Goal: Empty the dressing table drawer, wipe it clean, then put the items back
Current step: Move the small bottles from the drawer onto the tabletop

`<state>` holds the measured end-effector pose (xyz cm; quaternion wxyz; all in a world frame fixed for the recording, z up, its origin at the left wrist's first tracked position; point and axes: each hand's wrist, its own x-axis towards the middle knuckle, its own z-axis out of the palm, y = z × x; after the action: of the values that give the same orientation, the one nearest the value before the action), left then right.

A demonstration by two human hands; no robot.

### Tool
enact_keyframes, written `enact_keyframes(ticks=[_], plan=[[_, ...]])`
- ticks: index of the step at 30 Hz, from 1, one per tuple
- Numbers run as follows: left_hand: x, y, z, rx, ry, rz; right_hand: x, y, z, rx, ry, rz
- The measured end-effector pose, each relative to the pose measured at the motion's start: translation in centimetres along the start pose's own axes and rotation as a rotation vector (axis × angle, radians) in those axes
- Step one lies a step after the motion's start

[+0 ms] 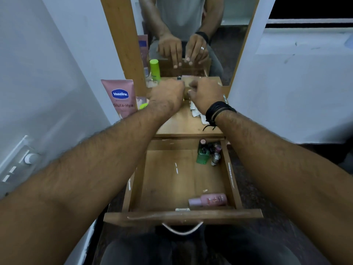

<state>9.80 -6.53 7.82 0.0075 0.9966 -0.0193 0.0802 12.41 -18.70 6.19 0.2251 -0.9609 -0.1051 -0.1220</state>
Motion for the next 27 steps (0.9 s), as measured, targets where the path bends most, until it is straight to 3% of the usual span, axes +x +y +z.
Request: enact_keyframes(ticks=[5,13,18,27], plan=[[-4.5,3.0,1.2,-0.051,-0.059,0.095,-6.1,1.9,-1.7,0.002,-0.009,0.064],[-9.6,5.4,6.0,-0.080,-0.184,0.188,-14.3,6.9,-1.0,-0.067,-0.193,0.242],[-9.9,5.7,7.9,-0.105,-0.281,0.148,-16.1,8.6,0.4,-0.146,-0.334,0.294],[-9.4,5.5,10.0,-0.213,-0.322,0.068,-15.8,9.1,2.4,-0.228,-0.365,0.277]])
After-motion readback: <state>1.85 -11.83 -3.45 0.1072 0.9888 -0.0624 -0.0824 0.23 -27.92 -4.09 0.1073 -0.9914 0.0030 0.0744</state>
